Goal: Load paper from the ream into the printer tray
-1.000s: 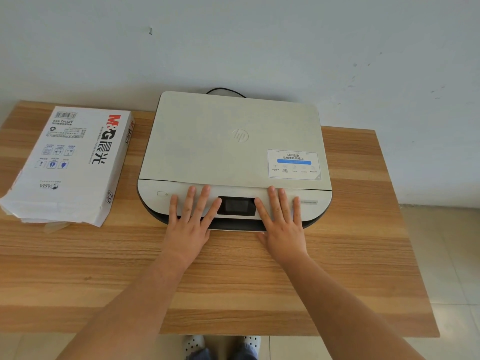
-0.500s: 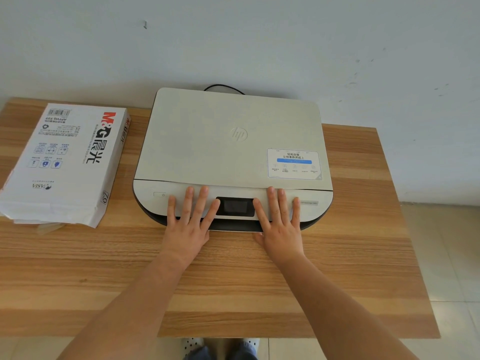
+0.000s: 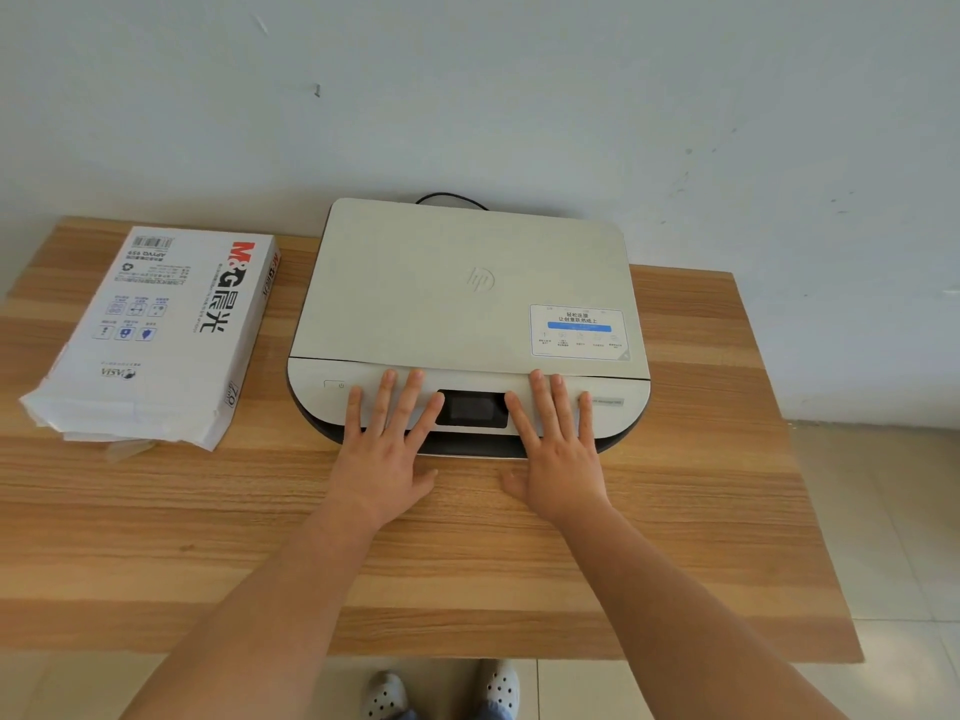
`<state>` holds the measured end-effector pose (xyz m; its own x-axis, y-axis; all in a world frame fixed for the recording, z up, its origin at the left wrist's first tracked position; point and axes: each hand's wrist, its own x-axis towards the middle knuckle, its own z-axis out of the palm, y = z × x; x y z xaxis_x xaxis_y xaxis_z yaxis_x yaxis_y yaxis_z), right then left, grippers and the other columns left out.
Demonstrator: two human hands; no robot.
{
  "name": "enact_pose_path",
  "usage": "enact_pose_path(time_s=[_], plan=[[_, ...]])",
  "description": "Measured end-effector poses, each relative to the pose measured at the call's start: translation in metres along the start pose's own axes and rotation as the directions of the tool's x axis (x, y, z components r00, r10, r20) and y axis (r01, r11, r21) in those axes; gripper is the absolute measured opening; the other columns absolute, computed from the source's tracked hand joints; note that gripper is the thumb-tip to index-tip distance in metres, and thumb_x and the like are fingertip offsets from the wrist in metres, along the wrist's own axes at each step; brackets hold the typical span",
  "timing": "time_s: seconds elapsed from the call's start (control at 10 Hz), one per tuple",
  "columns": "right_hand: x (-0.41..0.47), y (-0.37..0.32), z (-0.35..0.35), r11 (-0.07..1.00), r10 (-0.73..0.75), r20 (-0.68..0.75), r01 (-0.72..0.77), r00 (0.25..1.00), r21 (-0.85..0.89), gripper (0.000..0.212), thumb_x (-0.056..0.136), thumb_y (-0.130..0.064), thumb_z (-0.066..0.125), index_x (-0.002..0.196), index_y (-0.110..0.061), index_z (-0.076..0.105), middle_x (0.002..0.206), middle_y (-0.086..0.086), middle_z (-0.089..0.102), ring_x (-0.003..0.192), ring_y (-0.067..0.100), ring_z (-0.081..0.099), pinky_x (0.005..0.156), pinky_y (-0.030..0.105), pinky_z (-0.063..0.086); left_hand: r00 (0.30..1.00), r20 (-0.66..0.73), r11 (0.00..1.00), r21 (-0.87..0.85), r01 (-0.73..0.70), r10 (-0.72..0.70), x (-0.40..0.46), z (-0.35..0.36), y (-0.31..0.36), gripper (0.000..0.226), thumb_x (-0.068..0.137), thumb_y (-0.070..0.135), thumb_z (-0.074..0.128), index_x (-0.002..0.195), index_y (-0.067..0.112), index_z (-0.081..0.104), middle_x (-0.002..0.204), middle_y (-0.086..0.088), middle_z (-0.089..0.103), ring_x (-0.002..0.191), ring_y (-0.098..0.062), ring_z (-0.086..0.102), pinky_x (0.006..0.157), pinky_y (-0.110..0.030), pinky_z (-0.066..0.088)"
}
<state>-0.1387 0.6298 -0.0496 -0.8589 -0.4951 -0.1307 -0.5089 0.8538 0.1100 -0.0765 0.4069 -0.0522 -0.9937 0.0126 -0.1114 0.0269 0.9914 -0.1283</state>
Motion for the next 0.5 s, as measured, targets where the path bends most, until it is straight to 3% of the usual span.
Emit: enact_pose_path(time_s=[0.3, 0.5], plan=[[-0.014, -0.006, -0.025, 0.990, -0.007, 0.076, -0.004, 0.997, 0.138, 0.103, 0.079, -0.071, 0.044, 0.151, -0.025, -0.011, 0.157, 0.004, -0.029, 0.142, 0.025, -0.030, 0.119, 0.052, -0.002, 0.995, 0.099, 0.997, -0.072, 0.027, -0.020, -0.010, -0.029, 0.002, 0.091, 0.077, 0.081, 0.019, 0.145, 0.034, -0.019, 0.152, -0.001, -0.035, 0.140, -0.028, -0.030, 0.110, -0.064, -0.009], [-0.027, -0.004, -0.057, 0.966, -0.013, 0.080, -0.008, 0.997, 0.260, 0.097, 0.076, -0.077, 0.040, 0.151, -0.035, -0.005, 0.161, -0.005, -0.011, 0.146, 0.021, -0.018, 0.119, 0.049, -0.004, 0.988, 0.155, 0.989, -0.142, 0.043, -0.021, -0.025, -0.065, 0.006, 0.091, 0.069, 0.085, -0.002, 0.146, 0.038, -0.016, 0.158, 0.002, -0.019, 0.143, -0.025, -0.022, 0.111, -0.061, -0.015]])
